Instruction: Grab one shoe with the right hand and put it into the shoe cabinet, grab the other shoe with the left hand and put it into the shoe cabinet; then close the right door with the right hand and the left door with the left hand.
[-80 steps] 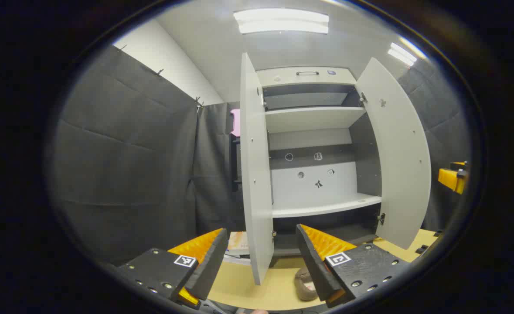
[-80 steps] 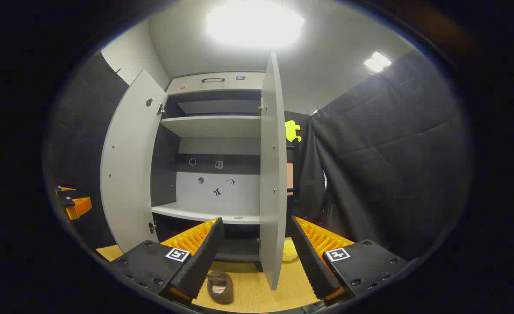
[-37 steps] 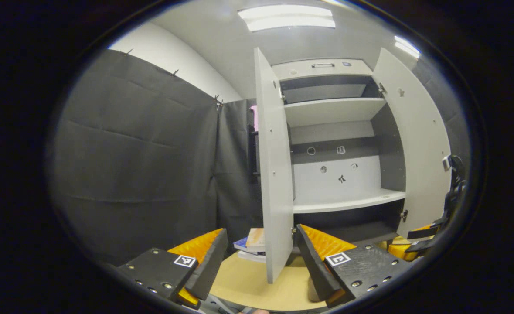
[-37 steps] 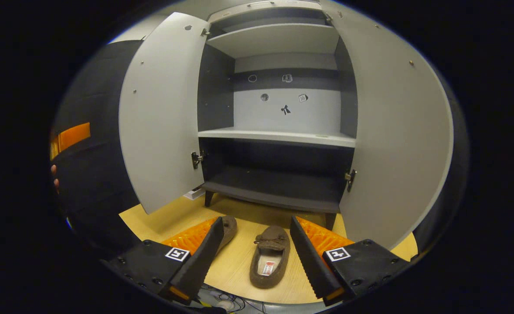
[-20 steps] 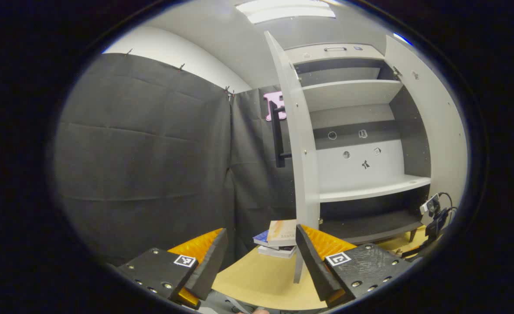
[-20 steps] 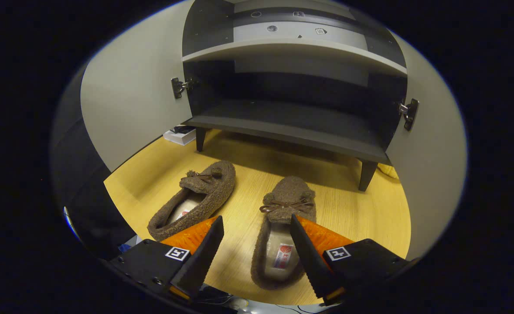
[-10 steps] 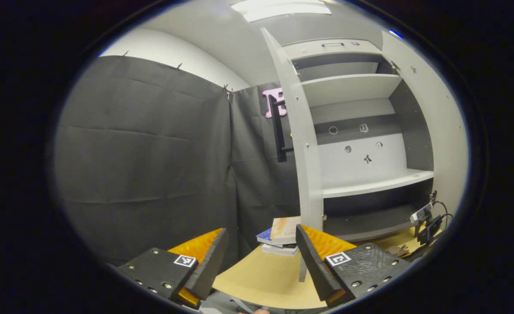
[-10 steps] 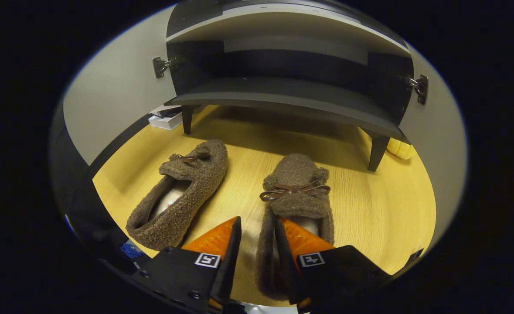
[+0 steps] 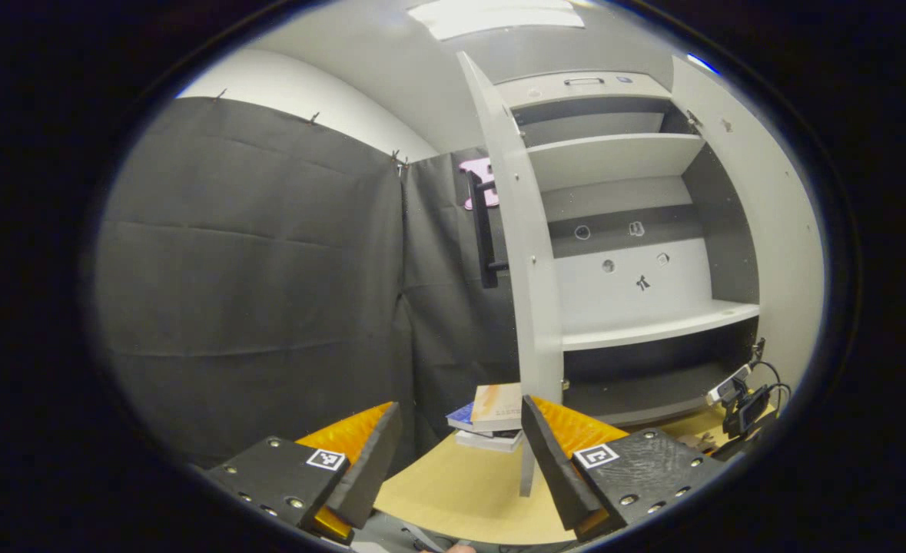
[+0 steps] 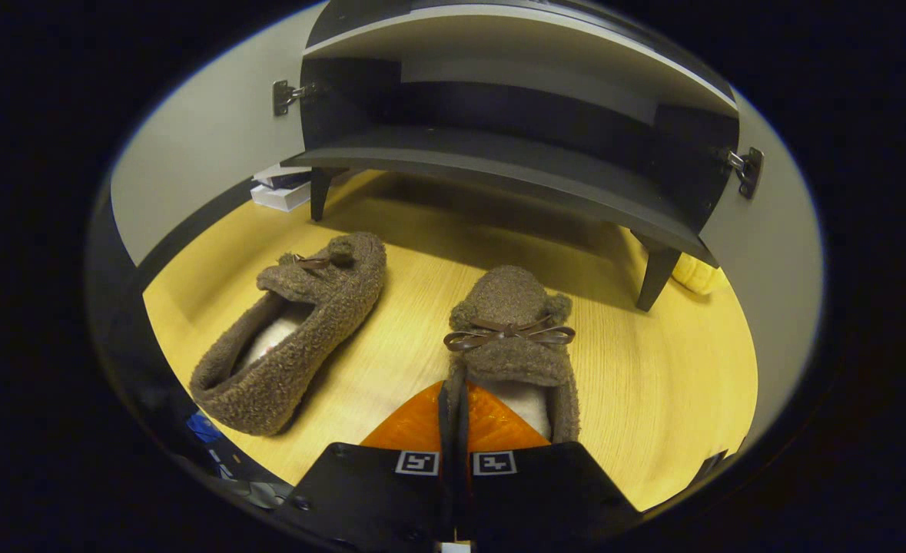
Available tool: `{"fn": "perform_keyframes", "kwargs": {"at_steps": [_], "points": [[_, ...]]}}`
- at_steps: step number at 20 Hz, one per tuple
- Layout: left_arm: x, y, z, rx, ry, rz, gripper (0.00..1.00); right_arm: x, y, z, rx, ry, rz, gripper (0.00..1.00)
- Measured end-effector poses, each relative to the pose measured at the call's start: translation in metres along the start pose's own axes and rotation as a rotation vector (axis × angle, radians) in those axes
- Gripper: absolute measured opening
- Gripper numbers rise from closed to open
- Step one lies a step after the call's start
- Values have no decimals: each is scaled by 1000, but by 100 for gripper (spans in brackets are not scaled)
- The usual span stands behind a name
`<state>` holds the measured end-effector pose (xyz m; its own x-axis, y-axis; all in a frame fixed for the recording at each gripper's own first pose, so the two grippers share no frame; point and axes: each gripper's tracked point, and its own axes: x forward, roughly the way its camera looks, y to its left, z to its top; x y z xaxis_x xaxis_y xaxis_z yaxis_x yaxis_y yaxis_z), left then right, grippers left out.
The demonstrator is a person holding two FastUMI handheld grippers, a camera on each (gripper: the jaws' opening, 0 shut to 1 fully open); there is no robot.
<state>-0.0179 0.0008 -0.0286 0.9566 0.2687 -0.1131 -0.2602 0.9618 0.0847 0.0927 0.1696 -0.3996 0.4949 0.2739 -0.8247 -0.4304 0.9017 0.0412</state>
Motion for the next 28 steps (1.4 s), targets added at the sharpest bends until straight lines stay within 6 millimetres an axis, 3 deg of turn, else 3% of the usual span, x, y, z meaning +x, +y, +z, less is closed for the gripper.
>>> {"fn": "perform_keyframes", "kwargs": {"at_steps": [1, 2, 12, 19, 28], "points": [[-1, -2, 1, -1, -4, -5, 91, -5, -2, 3, -2, -8, 4, 2], [-1, -4, 3, -2, -8, -12, 99, -9, -2, 3, -1, -12, 8, 2], [-13, -37, 22, -12, -53, -86, 99, -69, -16, 44, 35, -121, 32, 2], [-14, -68, 32, -34, -80, -156, 99, -126, -28, 101, 61, -263, 42, 2], [-7, -114, 44, -65, -114, -286, 99, -181, -41, 177, 75, -401, 43, 2]]}}
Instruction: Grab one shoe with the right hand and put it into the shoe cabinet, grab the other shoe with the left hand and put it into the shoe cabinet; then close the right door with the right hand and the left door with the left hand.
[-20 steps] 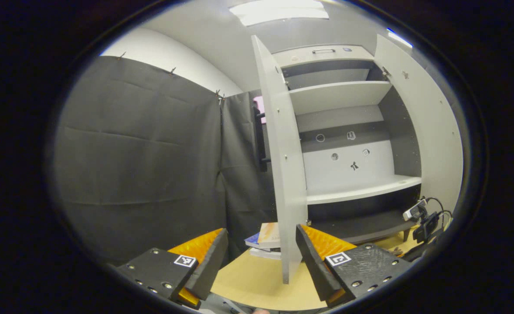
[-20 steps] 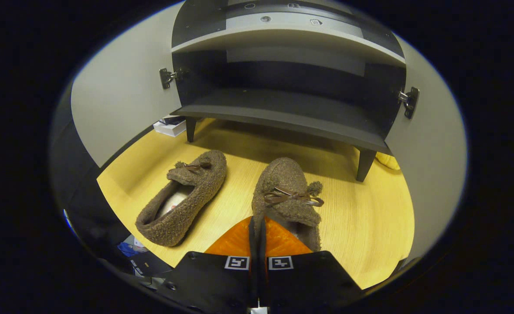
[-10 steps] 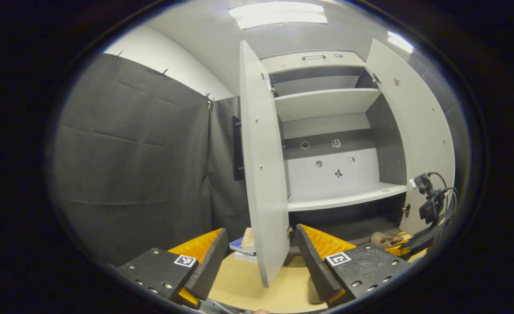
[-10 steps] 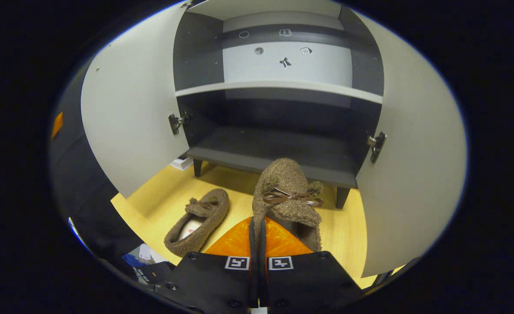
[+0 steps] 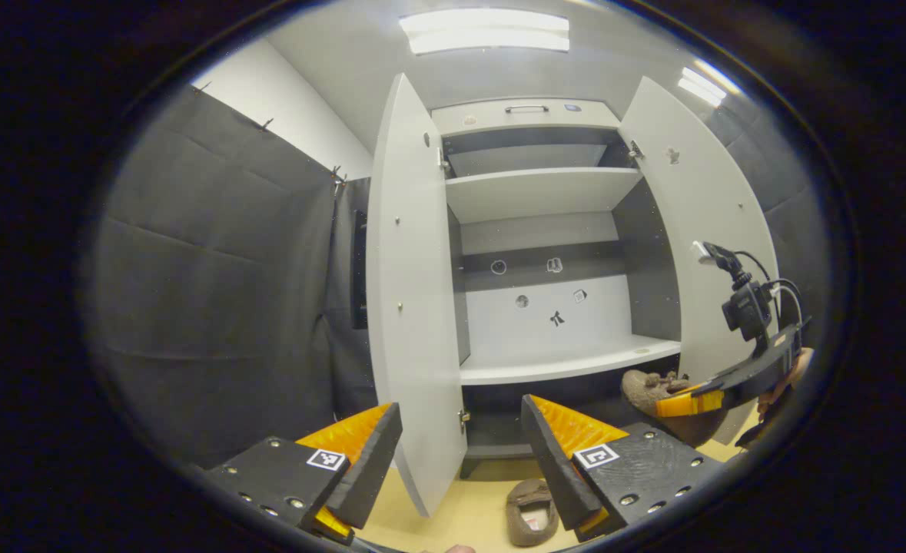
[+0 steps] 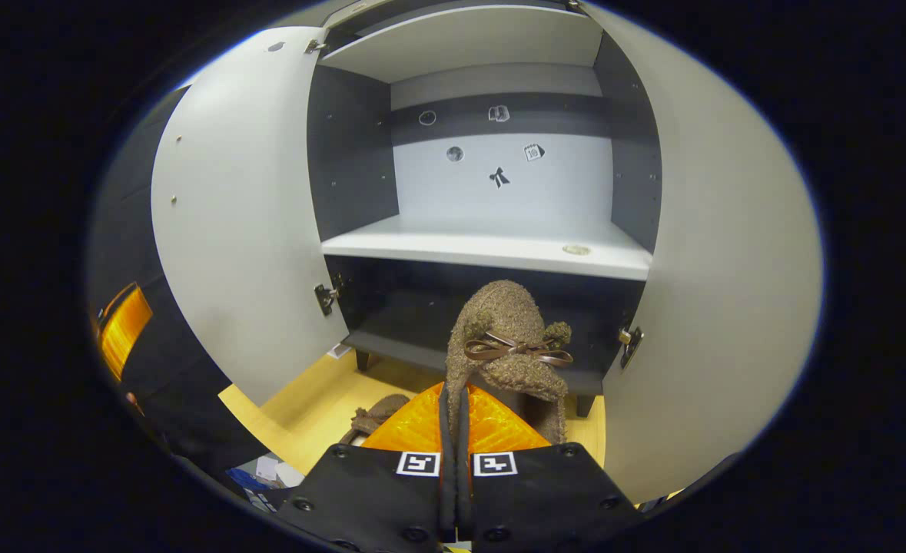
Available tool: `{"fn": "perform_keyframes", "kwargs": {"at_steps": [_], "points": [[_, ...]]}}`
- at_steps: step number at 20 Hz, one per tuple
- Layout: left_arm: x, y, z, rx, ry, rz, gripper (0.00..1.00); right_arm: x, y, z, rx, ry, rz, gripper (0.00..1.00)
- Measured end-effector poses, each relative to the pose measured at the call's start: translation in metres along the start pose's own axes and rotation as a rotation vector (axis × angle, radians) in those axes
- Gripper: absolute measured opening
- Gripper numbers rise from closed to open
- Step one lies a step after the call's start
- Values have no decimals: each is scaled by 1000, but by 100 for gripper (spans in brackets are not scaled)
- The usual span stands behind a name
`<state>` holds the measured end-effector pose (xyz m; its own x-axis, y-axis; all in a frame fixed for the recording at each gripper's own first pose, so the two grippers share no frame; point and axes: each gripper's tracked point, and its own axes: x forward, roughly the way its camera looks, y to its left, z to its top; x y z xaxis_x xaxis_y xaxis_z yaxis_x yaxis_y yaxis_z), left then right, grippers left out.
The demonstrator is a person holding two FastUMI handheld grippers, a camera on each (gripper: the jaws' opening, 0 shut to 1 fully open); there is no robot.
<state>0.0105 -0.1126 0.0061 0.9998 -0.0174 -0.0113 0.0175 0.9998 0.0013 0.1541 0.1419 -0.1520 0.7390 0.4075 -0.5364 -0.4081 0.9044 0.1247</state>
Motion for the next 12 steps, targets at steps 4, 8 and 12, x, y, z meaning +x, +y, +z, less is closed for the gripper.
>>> {"fn": "perform_keyframes", "kwargs": {"at_steps": [4, 8, 12], "points": [[8, -9, -1, -13, -7, -37, 99, 3, -10, 50, -8, -79, -24, 2], [13, -14, -6, -20, -9, -62, 99, 18, -20, 95, -27, -138, -51, 2], [21, -23, -14, -47, 7, -93, 99, 43, -33, 138, -24, -183, -81, 2]]}}
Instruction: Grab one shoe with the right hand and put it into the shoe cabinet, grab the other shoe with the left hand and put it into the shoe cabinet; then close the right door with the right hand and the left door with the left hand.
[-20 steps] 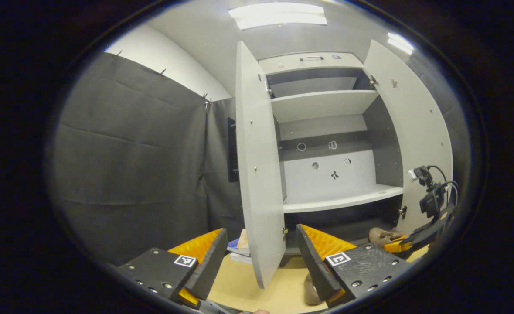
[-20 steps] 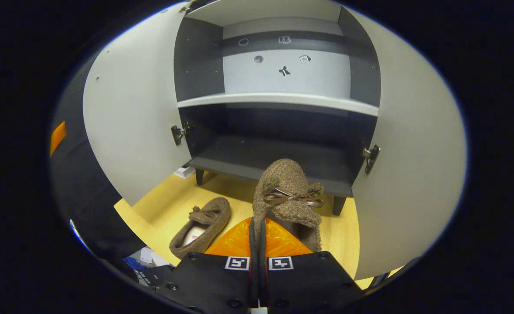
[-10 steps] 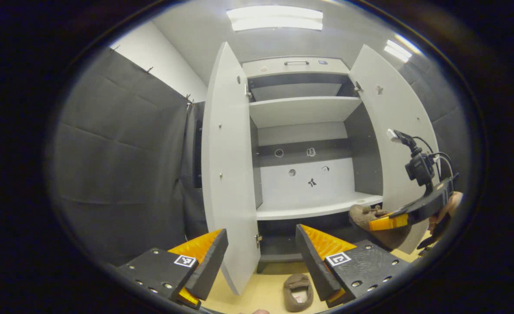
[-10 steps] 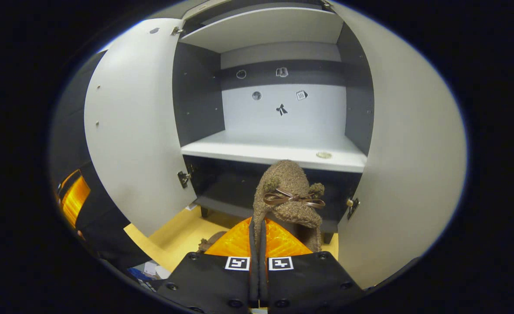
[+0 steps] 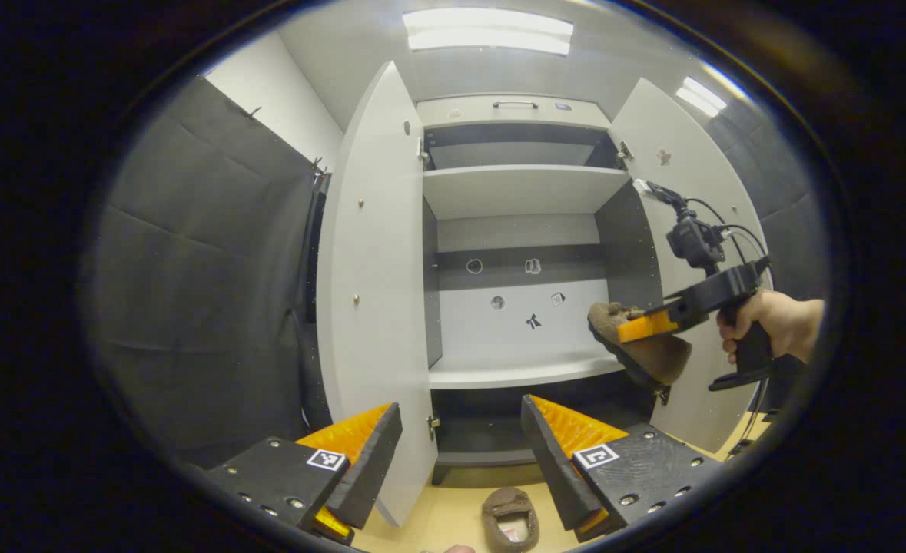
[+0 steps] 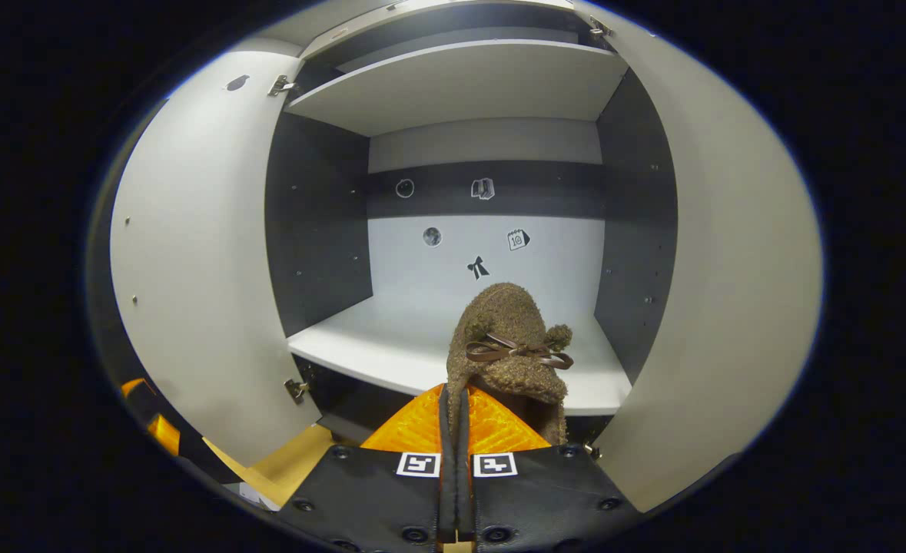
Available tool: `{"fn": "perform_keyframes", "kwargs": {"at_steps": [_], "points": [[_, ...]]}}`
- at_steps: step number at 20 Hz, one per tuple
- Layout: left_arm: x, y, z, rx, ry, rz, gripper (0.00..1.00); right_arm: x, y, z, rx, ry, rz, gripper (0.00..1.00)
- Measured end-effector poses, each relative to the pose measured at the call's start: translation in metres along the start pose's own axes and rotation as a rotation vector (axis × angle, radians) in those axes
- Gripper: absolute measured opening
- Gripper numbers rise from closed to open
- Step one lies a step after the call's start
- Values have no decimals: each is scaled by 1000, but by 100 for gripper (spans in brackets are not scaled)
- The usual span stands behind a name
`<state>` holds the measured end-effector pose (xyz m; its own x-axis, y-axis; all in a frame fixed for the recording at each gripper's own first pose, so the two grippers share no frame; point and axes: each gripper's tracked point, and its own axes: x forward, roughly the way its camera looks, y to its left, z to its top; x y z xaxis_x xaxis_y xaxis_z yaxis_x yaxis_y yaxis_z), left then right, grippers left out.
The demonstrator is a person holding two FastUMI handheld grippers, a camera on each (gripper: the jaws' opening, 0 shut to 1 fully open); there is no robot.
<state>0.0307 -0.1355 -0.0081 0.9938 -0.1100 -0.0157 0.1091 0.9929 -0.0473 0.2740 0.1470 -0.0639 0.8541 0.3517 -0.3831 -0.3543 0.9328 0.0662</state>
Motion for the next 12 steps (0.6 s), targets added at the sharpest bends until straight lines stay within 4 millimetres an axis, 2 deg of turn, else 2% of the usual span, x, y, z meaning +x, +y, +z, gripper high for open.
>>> {"fn": "perform_keyframes", "kwargs": {"at_steps": [4, 7, 12], "points": [[8, -9, -13, -21, 12, -29, 99, 44, -12, 31, -9, -22, -41, 0], [18, -10, -22, -47, 28, -44, 99, 78, -21, 44, -2, -4, -68, 1], [27, -11, -29, -51, 34, -56, 99, 123, -35, 37, -27, 88, -113, 1]]}}
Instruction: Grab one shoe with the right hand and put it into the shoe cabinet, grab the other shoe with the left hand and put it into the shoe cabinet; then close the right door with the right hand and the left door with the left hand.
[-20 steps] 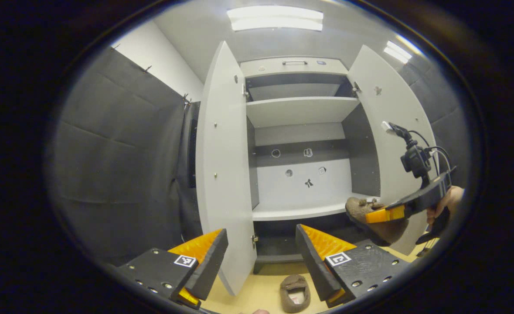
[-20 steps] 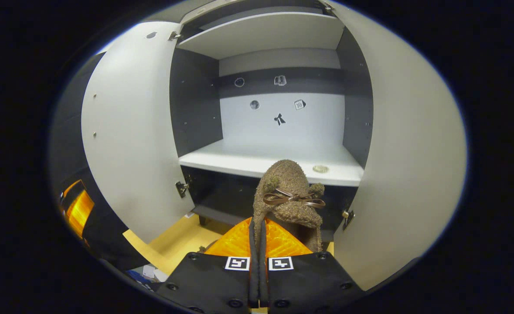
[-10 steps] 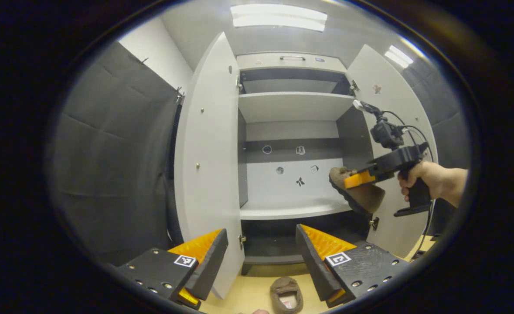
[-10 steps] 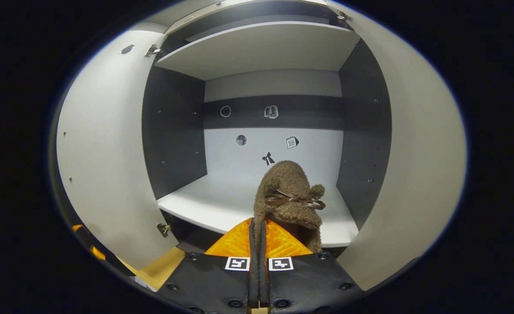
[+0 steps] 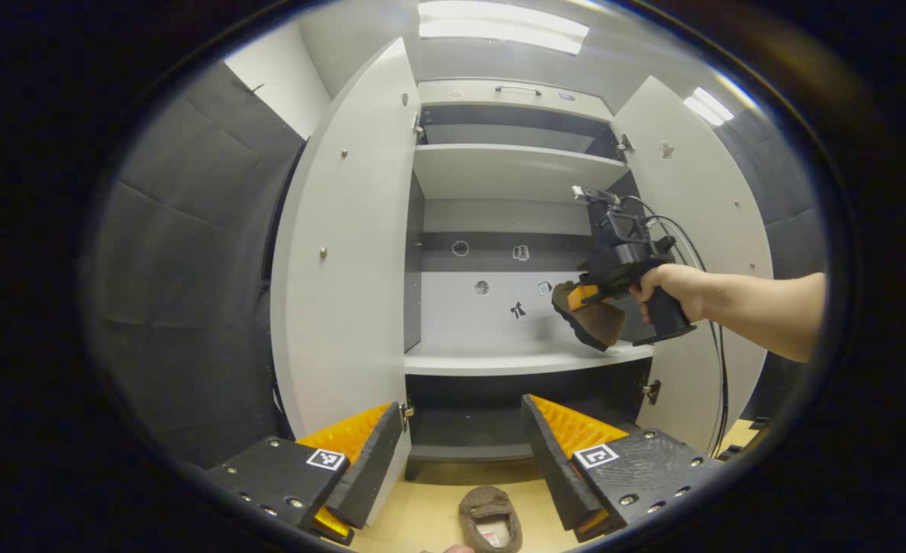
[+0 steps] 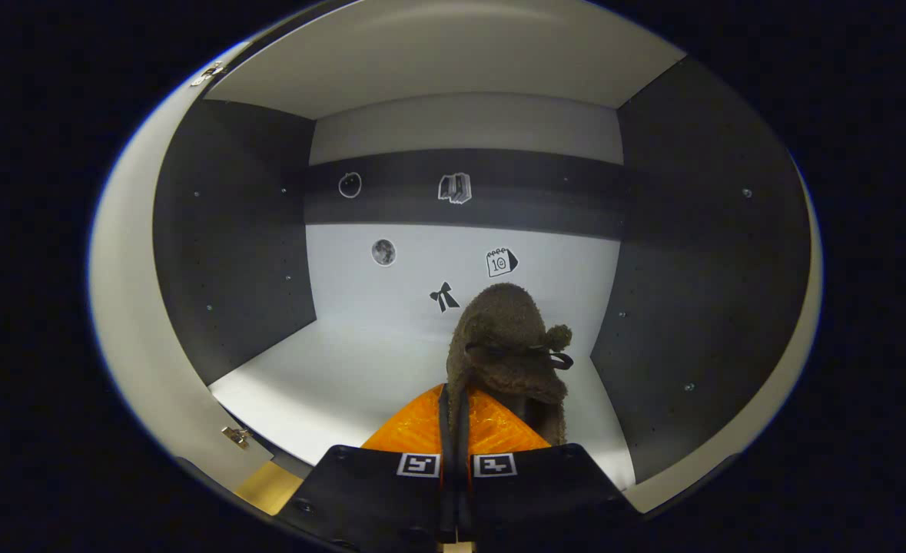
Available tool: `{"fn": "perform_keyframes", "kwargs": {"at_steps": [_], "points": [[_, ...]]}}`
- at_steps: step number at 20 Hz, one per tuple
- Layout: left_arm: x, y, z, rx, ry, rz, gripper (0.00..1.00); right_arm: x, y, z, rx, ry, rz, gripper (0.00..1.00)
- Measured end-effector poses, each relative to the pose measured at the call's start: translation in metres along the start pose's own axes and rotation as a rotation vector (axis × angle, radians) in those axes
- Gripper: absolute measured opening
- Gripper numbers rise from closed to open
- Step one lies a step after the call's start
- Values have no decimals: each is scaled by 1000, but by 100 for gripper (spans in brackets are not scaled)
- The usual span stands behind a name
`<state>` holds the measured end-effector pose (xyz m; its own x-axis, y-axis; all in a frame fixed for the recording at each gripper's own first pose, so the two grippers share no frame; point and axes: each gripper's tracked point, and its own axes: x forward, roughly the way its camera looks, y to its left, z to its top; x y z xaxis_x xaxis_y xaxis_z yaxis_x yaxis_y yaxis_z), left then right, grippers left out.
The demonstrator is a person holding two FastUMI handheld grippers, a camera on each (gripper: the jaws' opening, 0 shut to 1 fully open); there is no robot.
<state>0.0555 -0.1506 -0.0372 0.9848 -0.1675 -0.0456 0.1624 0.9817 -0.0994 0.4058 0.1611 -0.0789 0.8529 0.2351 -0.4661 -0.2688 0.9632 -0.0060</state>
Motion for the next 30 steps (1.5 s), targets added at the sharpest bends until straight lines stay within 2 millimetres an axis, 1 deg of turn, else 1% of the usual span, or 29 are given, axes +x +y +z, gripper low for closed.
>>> {"fn": "perform_keyframes", "kwargs": {"at_steps": [1, 2, 3, 4, 5, 6, 7, 9, 10, 11, 12, 13, 15, 16, 17, 18, 20, 23, 26, 29, 30], "points": [[1, 0, -1, -2, 1, 1, 91, 7, -1, -5, -1, 26, -7, 2], [2, 2, -2, -4, 2, 2, 91, 11, 1, -7, 3, 35, 3, 4], [3, 4, -3, -4, 5, 4, 91, 12, 1, -7, 10, 39, -4, 3], [3, 6, -2, -2, 7, 8, 91, 15, -1, -7, 8, 34, -19, 7], [3, 6, -4, 1, 8, 9, 91, 14, -5, -1, 1, 14, -38, 12], [2, 6, -3, 3, 8, 11, 91, 9, -1, 3, -2, -7, -29, 22], [2, 7, -4, 3, 8, 11, 91, 5, 0, 6, -8, -25, -30, 34], [1, 7, -5, 8, 10, 8, 91, -10, 6, 16, -34, -75, -20, 72], [1, 7, -6, 10, 15, 5, 91, -20, 5, 20, -53, -109, -29, 92], [1, 8, -8, 10, 19, 3, 99, -31, 6, 26, -72, -151, -34, 100], [1, 8, -11, 8, 26, -1, 99, -40, 8, 30, -87, -188, -41, 97], [2, 8, -16, 6, 36, -4, 91, -53, 10, 32, -98, -219, -45, 98], [3, 6, -25, -2, 58, -13, 91, -80, 14, 31, -92, -267, -40, 98], [3, 5, -32, -6, 72, -18, 99, -93, 15, 30, -77, -293, -35, 97], [3, 5, -41, -8, 89, -22, 99, -108, 17, 29, -62, -320, -33, 98], [4, 5, -50, -8, 110, -25, 91, -120, 16, 26, -51, -343, -32, 97], [3, 6, -70, 0, 155, -33, 91, -146, 16, 15, -57, -373, -31, 96], [3, 4, -102, 7, 223, -53, 91, -178, 13, -2, -77, -405, -40, 98], [2, 4, -141, 17, 310, -65, 91, -206, 20, -23, -53, -426, -10, 98], [7, -2, -177, 15, 384, -89, 92, -232, 14, -45, -67, -432, -34, 97], [8, -5, -189, 12, 411, -99, 91, -239, 15, -53, -61, -422, -27, 97]]}}
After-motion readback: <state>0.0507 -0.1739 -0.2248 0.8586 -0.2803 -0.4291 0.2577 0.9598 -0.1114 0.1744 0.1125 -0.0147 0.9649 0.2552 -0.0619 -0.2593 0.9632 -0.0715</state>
